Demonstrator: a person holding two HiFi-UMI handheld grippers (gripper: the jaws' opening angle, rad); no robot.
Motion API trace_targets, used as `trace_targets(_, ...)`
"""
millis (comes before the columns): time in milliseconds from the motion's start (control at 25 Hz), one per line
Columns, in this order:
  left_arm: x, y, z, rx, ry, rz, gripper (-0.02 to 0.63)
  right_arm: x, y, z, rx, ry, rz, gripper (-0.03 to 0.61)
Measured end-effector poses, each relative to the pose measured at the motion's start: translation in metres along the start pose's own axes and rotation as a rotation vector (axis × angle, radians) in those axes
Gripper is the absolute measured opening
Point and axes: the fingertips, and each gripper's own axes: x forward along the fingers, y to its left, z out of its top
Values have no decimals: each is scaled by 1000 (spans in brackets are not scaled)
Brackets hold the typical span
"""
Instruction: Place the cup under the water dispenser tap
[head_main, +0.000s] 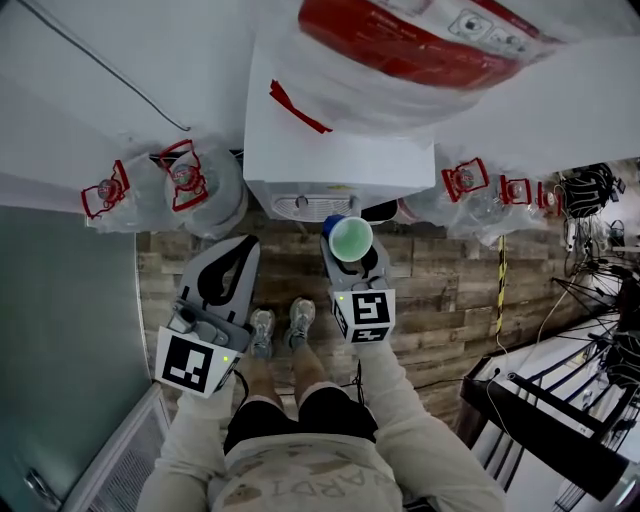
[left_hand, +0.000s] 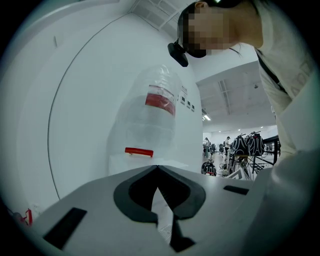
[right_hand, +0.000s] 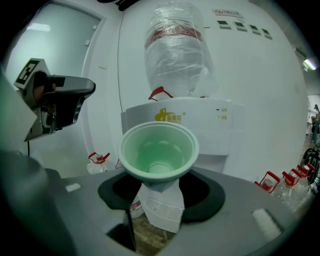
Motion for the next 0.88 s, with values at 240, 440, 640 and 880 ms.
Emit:
trace_targets(240, 5, 3, -20, -19, -9, -8, 6, 20, 0, -31, -4, 24, 11, 242)
trace_targets(440, 4, 11, -51, -33, 32, 4, 6, 39, 2, -63, 10, 41, 10, 242)
trace_targets(640, 3, 14, -79, -40, 61, 5, 6, 57, 4, -93, -3, 62, 16, 242)
trace_targets(880, 3, 17, -98, -41, 65, 7, 6, 75, -5, -124, 18, 87, -4, 242)
